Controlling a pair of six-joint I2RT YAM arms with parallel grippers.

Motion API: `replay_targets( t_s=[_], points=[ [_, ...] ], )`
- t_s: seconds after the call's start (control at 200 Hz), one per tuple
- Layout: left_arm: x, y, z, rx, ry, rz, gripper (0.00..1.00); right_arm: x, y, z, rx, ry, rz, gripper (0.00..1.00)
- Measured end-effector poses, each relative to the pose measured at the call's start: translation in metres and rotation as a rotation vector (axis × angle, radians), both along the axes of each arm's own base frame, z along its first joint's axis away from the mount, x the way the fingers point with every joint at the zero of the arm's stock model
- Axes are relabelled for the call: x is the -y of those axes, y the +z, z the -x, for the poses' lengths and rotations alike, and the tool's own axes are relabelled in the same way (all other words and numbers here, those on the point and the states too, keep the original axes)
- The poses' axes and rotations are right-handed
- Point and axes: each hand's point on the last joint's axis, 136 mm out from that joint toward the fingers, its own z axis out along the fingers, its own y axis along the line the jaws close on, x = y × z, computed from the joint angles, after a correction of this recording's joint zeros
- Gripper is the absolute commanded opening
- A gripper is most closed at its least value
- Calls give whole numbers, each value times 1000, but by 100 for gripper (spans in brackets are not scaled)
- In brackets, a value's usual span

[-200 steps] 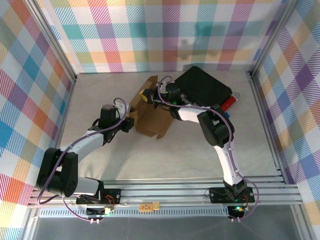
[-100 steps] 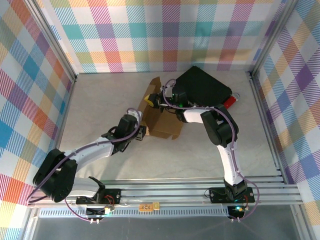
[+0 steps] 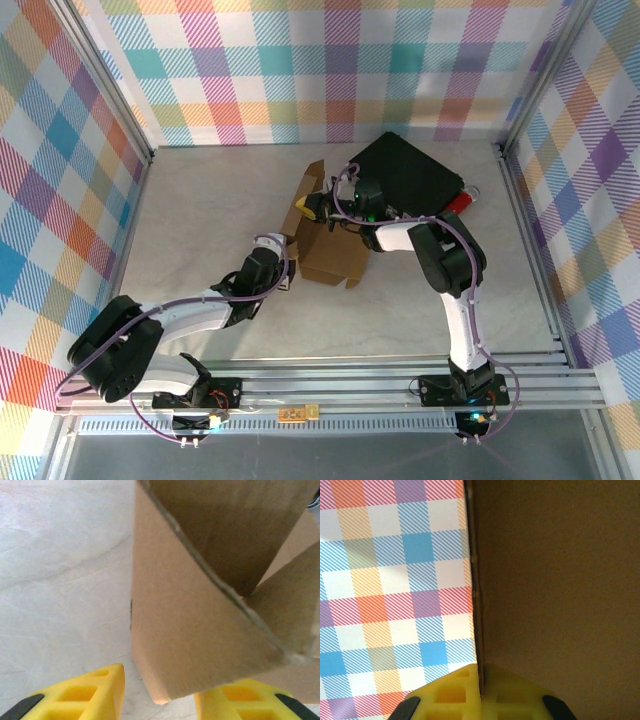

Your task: Fold the paper box

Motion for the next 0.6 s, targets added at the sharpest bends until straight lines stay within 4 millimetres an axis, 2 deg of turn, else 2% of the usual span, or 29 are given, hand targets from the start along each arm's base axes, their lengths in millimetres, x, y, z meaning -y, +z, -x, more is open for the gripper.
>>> replay_targets(
  t_s=[0.24, 0.6],
  points=[
    [13, 4, -1, 43, -10, 6, 40, 0, 0, 1, -5, 3, -6, 0],
    [11, 3, -13, 105, 81, 8, 37, 1, 0, -2, -26, -15, -11, 0]
  ],
)
